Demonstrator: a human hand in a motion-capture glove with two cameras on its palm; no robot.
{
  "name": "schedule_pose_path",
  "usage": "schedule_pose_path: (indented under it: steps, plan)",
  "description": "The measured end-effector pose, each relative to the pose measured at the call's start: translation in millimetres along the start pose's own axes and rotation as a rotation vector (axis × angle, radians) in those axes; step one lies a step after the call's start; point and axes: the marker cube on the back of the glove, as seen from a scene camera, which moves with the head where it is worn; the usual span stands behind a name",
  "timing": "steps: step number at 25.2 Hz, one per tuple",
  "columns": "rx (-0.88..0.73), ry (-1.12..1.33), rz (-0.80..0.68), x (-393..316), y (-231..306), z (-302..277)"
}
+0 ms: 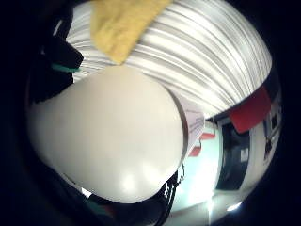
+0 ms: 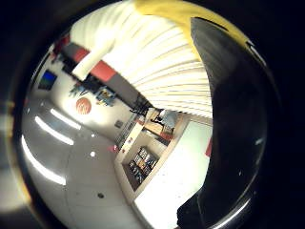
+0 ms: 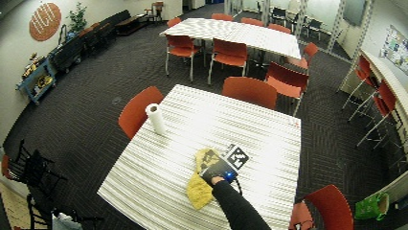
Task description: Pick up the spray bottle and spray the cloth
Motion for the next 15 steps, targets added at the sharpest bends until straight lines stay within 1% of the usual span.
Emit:
schedule_pose_path:
  steps: [3,6,12,15]
  plan:
    - [-0.042,0.022,0.090,23,-8,1]
    - [-0.062,0.000,0.136,42,-14,0]
    - [-0.072,-0.031,0.161,51,-19,0]
    - [-0.049,-0.029,0.114,47,-17,-2]
